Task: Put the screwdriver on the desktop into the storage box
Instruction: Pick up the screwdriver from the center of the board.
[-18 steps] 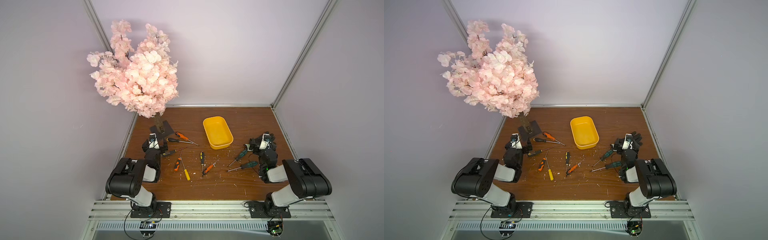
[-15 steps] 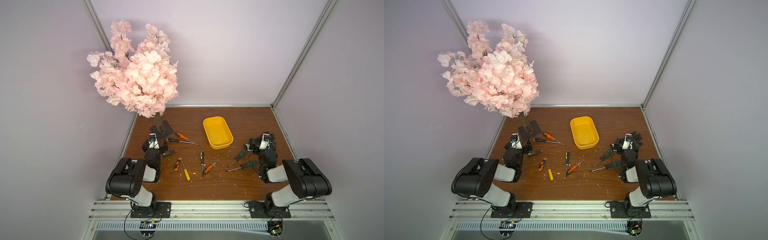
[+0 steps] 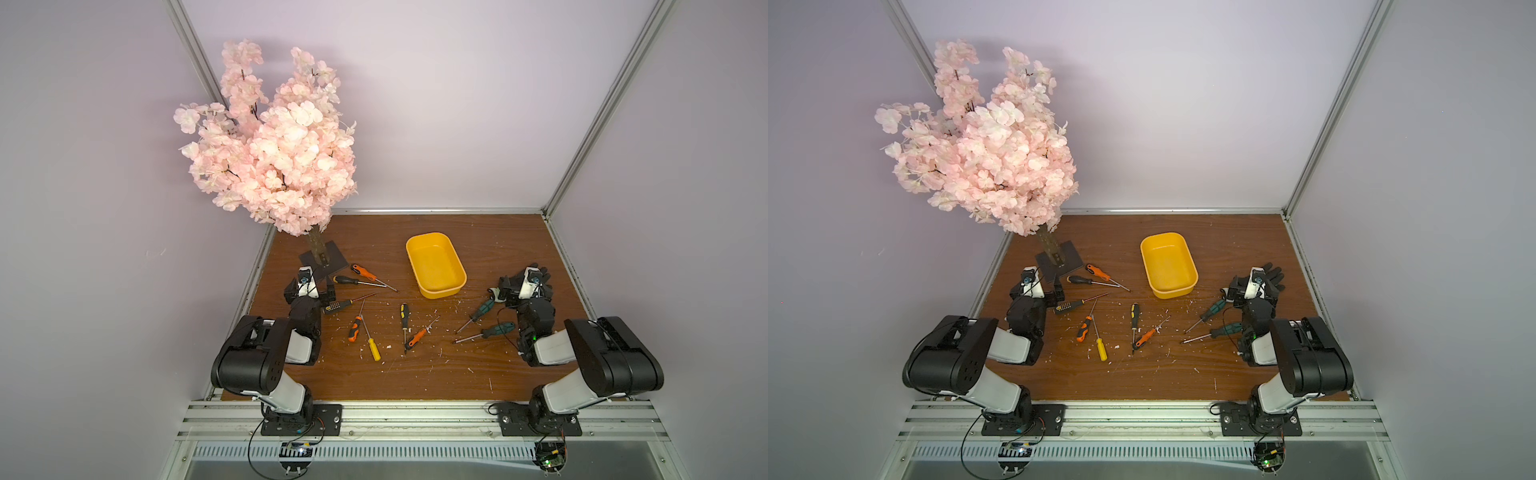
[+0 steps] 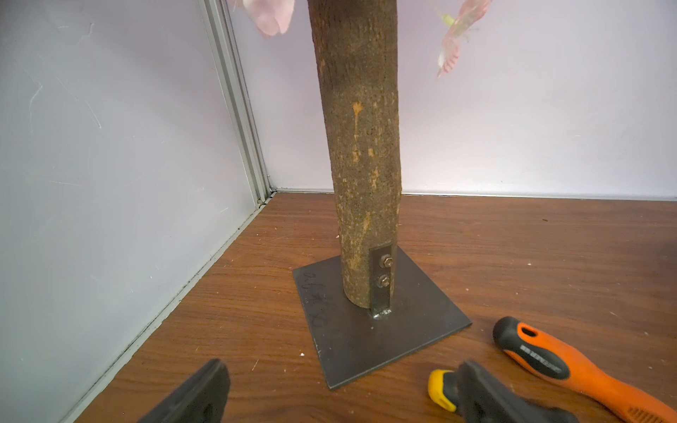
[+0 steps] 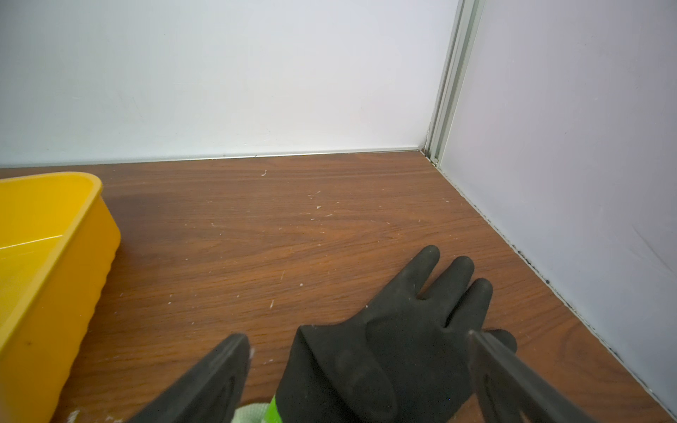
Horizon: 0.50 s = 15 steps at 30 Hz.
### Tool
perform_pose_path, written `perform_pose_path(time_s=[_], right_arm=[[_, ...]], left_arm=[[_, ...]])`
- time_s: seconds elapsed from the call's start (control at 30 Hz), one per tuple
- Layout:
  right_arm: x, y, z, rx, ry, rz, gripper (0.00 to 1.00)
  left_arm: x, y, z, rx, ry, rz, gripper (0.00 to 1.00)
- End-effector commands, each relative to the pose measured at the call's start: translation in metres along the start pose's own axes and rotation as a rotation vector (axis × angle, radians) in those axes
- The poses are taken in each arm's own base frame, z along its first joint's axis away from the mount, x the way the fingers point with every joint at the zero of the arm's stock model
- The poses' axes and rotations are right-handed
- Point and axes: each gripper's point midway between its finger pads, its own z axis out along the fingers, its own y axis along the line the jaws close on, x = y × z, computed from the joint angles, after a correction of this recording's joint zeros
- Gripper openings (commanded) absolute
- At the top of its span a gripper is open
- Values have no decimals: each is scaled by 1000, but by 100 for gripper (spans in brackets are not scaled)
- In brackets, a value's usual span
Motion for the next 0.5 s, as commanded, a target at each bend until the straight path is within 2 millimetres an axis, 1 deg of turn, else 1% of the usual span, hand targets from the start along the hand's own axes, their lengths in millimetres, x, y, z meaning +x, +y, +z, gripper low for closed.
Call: perform_pose_path(time_s=[0.0,0.17,0.23,0.27,0.37,0.47], right_arm=[[-14,0,2,12,-47,12,99],[-14,-1,2,14,-51,13,100],[-21,-1,2,17,-49,15,100],[-23,0,4,17,-34,10,99],[-39,4,10,2,-3,-1,100],[-59,6,7,-14,-21,42,100]], left_arm=[[-4,3,2,-4,-12,0,100],[-4,4,1,-9,-15,-1,100],[-10,12,0,-73,-23,-10,100],[-13,13,0,-80,-23,-14,100],[-22,11,-1,-82,-20,1,100],[-35,7,-3,-97,-26,29,100]])
